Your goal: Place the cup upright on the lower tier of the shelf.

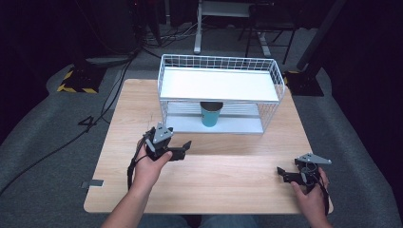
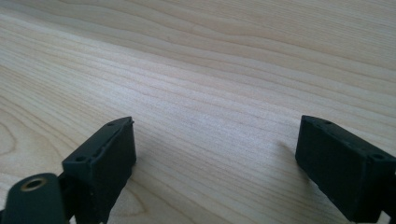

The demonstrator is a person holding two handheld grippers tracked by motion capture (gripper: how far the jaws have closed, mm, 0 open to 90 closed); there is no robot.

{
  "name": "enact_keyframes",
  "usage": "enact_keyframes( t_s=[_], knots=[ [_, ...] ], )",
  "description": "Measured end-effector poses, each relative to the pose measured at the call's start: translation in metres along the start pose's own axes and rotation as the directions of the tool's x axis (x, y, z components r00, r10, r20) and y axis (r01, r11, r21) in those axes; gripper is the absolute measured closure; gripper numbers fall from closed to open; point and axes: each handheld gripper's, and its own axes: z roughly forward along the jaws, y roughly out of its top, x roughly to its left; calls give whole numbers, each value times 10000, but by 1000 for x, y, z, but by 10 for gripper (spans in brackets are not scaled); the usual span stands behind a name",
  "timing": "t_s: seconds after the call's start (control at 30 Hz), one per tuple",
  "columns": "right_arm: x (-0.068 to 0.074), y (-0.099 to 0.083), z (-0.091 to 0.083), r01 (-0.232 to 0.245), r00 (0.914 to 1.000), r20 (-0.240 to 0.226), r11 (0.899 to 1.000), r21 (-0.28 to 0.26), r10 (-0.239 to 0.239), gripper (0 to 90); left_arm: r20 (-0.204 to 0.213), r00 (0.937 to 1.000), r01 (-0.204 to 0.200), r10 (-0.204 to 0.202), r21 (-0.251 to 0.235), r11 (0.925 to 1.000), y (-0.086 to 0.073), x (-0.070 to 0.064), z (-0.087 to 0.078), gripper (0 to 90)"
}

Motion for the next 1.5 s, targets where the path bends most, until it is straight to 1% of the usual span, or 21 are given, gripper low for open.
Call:
enact_keyframes(
  t_s=[0.07, 0.1, 0.13, 0.17, 0.2, 0.37, 0.4, 0.53, 0.57, 0.6, 0.63, 0.77, 0.87, 1.0, 1.1, 1.13, 1.37, 1.43, 1.47, 1.5],
  knots=[
    [0, 0, 0, 0, 10000, -1, 10000, -1, 0, 124, -54, 10000, 27, -26, 54, 10000, -3, 1, -6, 167],
    [0, 0, 0, -5, 10000, 2, 10000, 2, 5, 124, -63, 9999, -96, 97, 65, 9999, -5, 2, -9, 168],
    [0, 0, 0, -5, 10000, 2, 10000, 4, 5, 124, -63, 10000, -45, 45, 52, 10000, -6, 3, -13, 168],
    [0, 0, 0, -9, 10000, -4, 10000, -4, 9, 124, -56, 10000, -50, 51, 46, 10000, -9, 3, -19, 169],
    [0, 0, 0, -9, 10000, -4, 10000, -4, 9, 124, -56, 10000, -50, 51, 46, 10000, -9, 3, -19, 170],
    [0, 0, 0, -9, 10000, -5, 10000, -6, 9, 124, 66, 9996, -293, 293, 106, 9995, -17, 3, -35, 172],
    [0, 0, 0, -4, 10000, 1, 10000, 3, 4, 124, 72, 9991, -418, 416, 153, 9990, -19, 4, -38, 172],
    [0, 0, 0, -5, 10000, 0, 10000, 4, 5, 124, 151, 9981, -600, 596, 312, 9977, -28, 4, -48, 174],
    [0, 0, 0, -7, 10000, 1, 10000, 5, 7, 124, 183, 9985, -530, 524, 337, 9980, -31, 4, -50, 174],
    [0, 0, 0, -7, 10000, 1, 10000, 5, 7, 124, 148, 9979, -631, 625, 385, 9973, -34, 5, -52, 174],
    [0, 0, 0, -8, 10000, -5, 10000, -4, 8, 124, 150, 9982, -588, 582, 415, 9974, -37, 6, -54, 175],
    [0, 0, 0, 13, 10000, -26, 10000, 7, -13, 124, 102, 9980, -622, 618, 575, 9964, -50, 9, -60, 175],
    [0, 0, 0, 70, 10000, -63, 10000, -8, -70, 124, 124, 9988, -486, 479, 632, 9968, -60, 12, -65, 175],
    [0, 0, 0, 67, 10000, -63, 10000, -9, -67, 124, 113, 9991, -416, 409, 726, 9965, -73, 15, -69, 175],
    [0, 0, 0, 67, 10000, -63, 10000, -10, -67, 124, 90, 9993, -382, 375, 928, 9950, -86, 18, -69, 175],
    [0, 0, 0, 66, 10000, -63, 10000, -7, -66, 124, 54, 9990, -451, 447, 1037, 9936, -90, 19, -69, 175],
    [0, 0, 0, 66, 10000, -62, 10000, -8, -67, 124, -29, 9992, -379, 387, 1487, 9882, -112, 22, -68, 175],
    [0, 0, 0, 67, 10000, -58, 10000, -9, -67, 124, -41, 9995, -314, 326, 1754, 9840, -118, 24, -66, 175],
    [0, 0, 0, 67, 10000, -58, 10000, -9, -67, 124, -41, 9995, -314, 326, 1754, 9840, -118, 24, -66, 175],
    [0, 0, 0, 66, 10000, -59, 10000, -9, -66, 125, -28, 9993, -350, 362, 1865, 9818, -120, 25, -66, 175]
  ],
)
